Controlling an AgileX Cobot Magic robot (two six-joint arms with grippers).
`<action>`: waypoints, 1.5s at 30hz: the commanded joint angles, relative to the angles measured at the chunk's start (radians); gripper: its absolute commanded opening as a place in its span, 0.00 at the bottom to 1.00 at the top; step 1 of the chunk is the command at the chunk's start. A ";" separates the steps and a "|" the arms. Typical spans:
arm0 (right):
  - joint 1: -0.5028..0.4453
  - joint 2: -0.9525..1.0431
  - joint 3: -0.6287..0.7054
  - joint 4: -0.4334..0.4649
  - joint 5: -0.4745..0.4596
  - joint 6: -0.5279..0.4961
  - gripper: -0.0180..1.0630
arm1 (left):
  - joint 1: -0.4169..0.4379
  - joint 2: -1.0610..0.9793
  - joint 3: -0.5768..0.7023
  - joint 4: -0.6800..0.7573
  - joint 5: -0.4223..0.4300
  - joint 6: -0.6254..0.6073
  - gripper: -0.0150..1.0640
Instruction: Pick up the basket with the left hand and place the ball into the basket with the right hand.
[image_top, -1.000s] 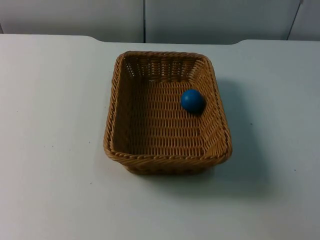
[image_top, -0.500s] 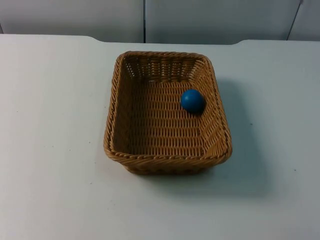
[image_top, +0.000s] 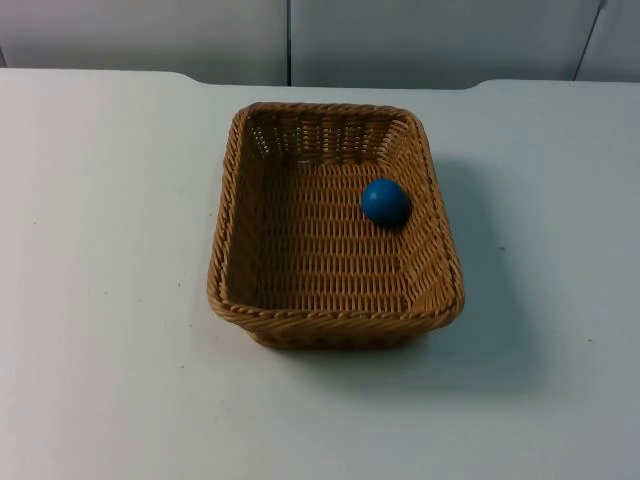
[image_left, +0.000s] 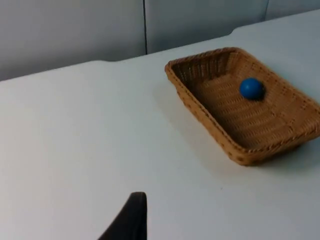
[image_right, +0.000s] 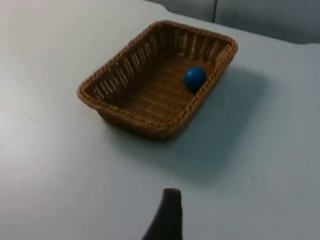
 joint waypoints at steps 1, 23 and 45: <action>-0.005 -0.009 -0.006 -0.055 0.027 0.027 0.72 | -0.004 -0.005 0.004 0.020 0.046 -0.021 0.99; -0.005 -0.009 0.019 -0.114 -0.020 0.115 0.72 | -0.004 -0.005 0.026 0.066 0.053 -0.137 0.99; -0.073 -0.009 0.019 -0.107 -0.022 0.115 0.72 | 0.004 -0.005 0.024 0.054 0.053 -0.135 0.99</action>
